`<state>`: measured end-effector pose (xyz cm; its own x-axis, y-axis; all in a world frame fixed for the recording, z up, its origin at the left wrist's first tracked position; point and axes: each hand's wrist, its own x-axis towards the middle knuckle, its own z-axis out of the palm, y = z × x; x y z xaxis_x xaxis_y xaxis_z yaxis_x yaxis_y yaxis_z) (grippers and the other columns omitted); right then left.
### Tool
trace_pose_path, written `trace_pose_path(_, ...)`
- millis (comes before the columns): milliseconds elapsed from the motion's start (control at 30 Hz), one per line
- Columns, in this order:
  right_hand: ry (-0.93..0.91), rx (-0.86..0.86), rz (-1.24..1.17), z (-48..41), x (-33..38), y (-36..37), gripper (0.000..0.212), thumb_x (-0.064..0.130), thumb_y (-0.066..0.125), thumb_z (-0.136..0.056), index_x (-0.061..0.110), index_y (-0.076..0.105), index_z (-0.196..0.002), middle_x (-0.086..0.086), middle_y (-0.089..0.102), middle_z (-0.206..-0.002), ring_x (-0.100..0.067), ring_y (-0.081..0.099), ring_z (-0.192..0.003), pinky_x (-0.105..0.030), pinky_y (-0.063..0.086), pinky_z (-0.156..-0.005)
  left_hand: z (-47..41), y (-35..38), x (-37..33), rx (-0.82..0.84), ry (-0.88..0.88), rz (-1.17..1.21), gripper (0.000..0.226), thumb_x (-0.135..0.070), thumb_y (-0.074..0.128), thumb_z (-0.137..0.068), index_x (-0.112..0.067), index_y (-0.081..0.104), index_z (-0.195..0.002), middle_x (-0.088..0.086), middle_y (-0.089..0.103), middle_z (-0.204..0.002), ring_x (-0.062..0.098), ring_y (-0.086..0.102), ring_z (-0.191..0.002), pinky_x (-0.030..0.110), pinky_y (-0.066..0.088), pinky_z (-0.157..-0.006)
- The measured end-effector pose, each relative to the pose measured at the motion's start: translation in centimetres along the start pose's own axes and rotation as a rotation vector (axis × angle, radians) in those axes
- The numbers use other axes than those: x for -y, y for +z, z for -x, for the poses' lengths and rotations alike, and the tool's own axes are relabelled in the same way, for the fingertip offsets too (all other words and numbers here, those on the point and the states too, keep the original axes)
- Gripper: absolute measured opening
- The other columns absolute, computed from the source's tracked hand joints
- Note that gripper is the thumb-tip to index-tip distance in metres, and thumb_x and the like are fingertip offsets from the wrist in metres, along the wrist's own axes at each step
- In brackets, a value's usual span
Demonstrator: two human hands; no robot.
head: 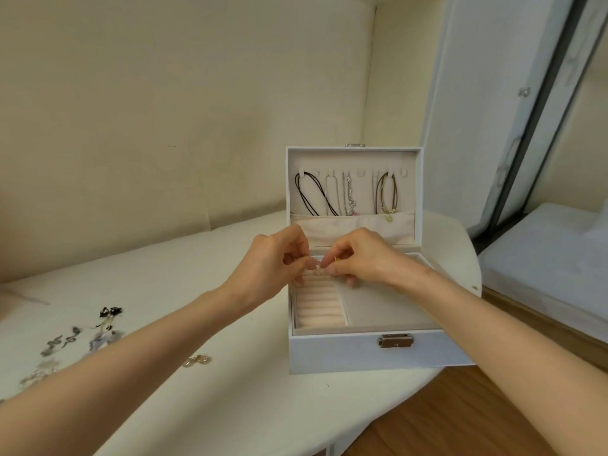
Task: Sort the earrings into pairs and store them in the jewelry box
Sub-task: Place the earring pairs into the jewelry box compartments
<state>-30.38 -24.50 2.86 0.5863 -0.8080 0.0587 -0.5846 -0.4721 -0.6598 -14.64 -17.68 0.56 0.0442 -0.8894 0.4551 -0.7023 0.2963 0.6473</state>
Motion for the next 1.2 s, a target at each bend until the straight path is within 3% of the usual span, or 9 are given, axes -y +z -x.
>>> trace_pose_path(167, -0.018, 0.015, -0.028, -0.2, -0.5, 0.0, 0.026, -0.004, 0.048, -0.092, 0.01, 0.063, -0.108, -0.013, 0.068, -0.089, -0.011, 0.058, -0.06, -0.02, 0.05, -0.054, -0.5, 0.1, 0.9, -0.038, 0.051, -0.305, 0.015, -0.029, 0.072, -0.078, -0.023, 0.059, -0.073, -0.014, 0.056, -0.073, 0.003, 0.047, -0.067, 0.028, 0.041, -0.066)
trace_pose_path(300, -0.039, -0.087, -0.07, -0.3, -0.7, 0.3, 0.016, -0.007, 0.06, -0.085, 0.008, 0.06, -0.091, -0.015, 0.069, -0.076, -0.016, 0.063, -0.057, -0.028, 0.057, -0.055, -0.7, 0.4, 1.0, -0.025, 0.05, -0.384, 0.013, -0.026, 0.072, -0.077, -0.021, 0.06, -0.074, -0.017, 0.048, -0.069, 0.004, 0.043, -0.069, 0.028, 0.038, -0.066)
trace_pose_path(433, -0.123, -0.156, -0.021, -0.4, -0.8, 0.6, 0.012, -0.001, 0.073, -0.075, 0.009, 0.067, -0.073, 0.001, 0.063, -0.059, -0.001, 0.058, -0.048, -0.012, 0.045, -0.049, -0.8, 0.6, 1.3, -0.002, 0.078, -0.453, 0.007, -0.025, 0.069, -0.081, -0.018, 0.066, -0.081, -0.012, 0.054, -0.076, 0.009, 0.045, -0.073, 0.026, 0.038, -0.066)
trace_pose_path(567, -0.174, -0.168, 0.109, -0.4, -1.0, 1.2, 0.009, 0.008, 0.069, -0.081, 0.01, 0.075, -0.088, 0.013, 0.055, -0.061, 0.003, 0.049, -0.056, -0.003, 0.037, -0.055, -0.8, 0.6, 1.4, -0.003, 0.098, -0.486, 0.008, -0.027, 0.068, -0.082, -0.02, 0.067, -0.085, -0.009, 0.06, -0.082, 0.008, 0.044, -0.074, 0.024, 0.035, -0.065)
trace_pose_path(667, -0.174, -0.168, 0.12, -0.4, -1.2, 1.3, 0.009, 0.01, 0.07, -0.081, 0.009, 0.075, -0.088, 0.013, 0.054, -0.06, 0.002, 0.048, -0.059, -0.015, 0.039, -0.062, -0.8, 0.6, 1.3, -0.021, 0.108, -0.503, 0.004, -0.025, 0.067, -0.082, -0.021, 0.066, -0.085, -0.01, 0.058, -0.081, 0.008, 0.043, -0.074, 0.023, 0.032, -0.064)
trace_pose_path(767, -0.16, -0.21, 0.158, -0.4, -1.2, 1.5, 0.006, 0.015, 0.077, -0.073, 0.01, 0.073, -0.075, 0.006, 0.059, -0.063, -0.007, 0.055, -0.066, -0.025, 0.045, -0.067, -0.6, 0.7, 1.4, -0.048, 0.147, -0.538, 0.003, -0.021, 0.066, -0.082, -0.019, 0.064, -0.082, -0.01, 0.057, -0.079, 0.008, 0.041, -0.073, 0.022, 0.026, -0.06)
trace_pose_path(900, -0.156, -0.25, 0.202, -0.3, -1.4, 1.7, 0.021, 0.02, 0.08, -0.07, 0.016, 0.061, -0.062, 0.009, 0.059, -0.064, -0.009, 0.055, -0.066, -0.029, 0.048, -0.066, -0.4, 0.9, 1.4, -0.045, 0.179, -0.563, 0.002, -0.016, 0.065, -0.08, -0.016, 0.065, -0.078, -0.006, 0.061, -0.079, 0.013, 0.046, -0.073, 0.024, 0.024, -0.061)
trace_pose_path(1033, -0.195, -0.288, 0.286, 0.0, -1.3, 2.2, 0.017, 0.016, 0.071, -0.076, 0.021, 0.061, -0.063, 0.006, 0.064, -0.072, -0.013, 0.059, -0.071, -0.036, 0.052, -0.069, -0.2, 0.9, 1.3, -0.033, 0.238, -0.603, 0.013, -0.012, 0.072, -0.072, -0.017, 0.062, -0.066, -0.004, 0.06, -0.069, 0.022, 0.055, -0.069, 0.027, 0.028, -0.062)
trace_pose_path(1200, -0.241, -0.284, 0.375, 0.8, -1.4, 2.3, 0.013, 0.017, 0.066, -0.079, 0.02, 0.062, -0.068, 0.011, 0.057, -0.077, -0.012, 0.057, -0.079, -0.028, 0.044, -0.066, 0.2, 0.9, 0.9, 0.005, 0.213, -0.62, 0.006, -0.022, 0.069, -0.079, -0.017, 0.068, -0.076, -0.002, 0.062, -0.081, 0.022, 0.055, -0.083, 0.026, 0.029, -0.068)
